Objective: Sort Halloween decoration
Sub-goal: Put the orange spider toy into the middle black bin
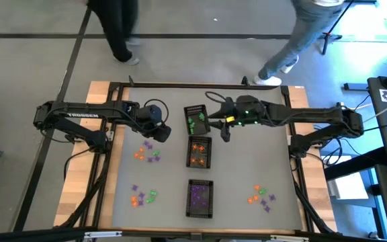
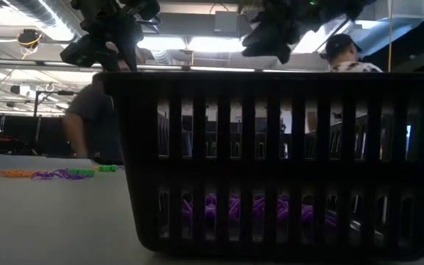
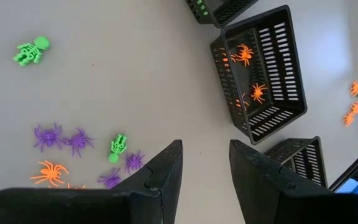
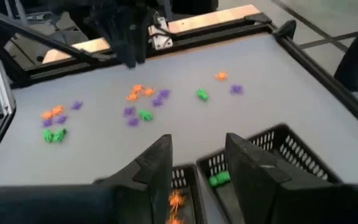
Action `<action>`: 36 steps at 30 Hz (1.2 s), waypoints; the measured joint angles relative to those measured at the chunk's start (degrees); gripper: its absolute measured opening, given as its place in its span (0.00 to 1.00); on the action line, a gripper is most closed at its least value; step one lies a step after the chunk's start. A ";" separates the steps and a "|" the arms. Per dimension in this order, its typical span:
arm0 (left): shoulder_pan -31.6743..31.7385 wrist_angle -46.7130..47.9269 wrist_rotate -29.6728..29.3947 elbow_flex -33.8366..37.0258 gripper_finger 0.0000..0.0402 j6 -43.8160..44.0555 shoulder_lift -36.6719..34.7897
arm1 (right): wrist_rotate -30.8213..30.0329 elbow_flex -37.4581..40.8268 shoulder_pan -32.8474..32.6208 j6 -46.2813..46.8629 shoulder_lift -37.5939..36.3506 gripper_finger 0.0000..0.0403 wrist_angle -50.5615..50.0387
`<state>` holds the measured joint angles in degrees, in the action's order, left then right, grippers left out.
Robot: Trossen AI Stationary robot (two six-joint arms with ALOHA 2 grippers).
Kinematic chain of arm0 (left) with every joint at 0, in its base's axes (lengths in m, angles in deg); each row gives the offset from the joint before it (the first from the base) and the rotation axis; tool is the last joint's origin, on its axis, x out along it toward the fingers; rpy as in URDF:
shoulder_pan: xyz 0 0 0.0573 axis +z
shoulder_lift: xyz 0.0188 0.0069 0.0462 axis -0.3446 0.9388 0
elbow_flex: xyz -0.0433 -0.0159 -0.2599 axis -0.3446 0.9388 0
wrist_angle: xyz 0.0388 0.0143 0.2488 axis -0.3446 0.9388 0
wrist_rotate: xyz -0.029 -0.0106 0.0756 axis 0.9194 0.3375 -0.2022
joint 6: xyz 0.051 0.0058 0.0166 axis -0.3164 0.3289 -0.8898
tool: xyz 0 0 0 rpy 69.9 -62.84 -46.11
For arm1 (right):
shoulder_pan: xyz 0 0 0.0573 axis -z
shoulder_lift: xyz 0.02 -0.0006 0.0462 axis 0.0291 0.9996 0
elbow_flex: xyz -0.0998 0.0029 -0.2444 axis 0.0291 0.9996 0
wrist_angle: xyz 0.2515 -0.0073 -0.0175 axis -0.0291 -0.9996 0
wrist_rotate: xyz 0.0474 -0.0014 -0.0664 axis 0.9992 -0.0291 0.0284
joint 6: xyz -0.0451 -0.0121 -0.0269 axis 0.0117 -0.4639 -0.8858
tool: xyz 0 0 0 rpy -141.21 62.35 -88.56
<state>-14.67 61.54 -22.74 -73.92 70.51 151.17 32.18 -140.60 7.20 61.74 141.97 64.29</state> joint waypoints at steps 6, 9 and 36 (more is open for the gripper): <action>0.00 0.00 -0.02 0.00 0.31 0.00 0.00 | -2.34 13.44 0.15 2.51 -8.02 0.35 9.81; -0.01 -0.29 -0.91 0.00 0.31 -0.27 0.00 | -4.71 21.18 0.15 4.50 -13.38 0.35 14.64; -1.57 -12.89 -10.02 0.02 0.31 -49.91 6.34 | -26.44 33.28 0.15 16.74 -24.44 0.35 4.71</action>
<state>-16.24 48.65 -32.76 -73.90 20.60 157.51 5.74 -107.32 7.35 78.48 117.53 69.00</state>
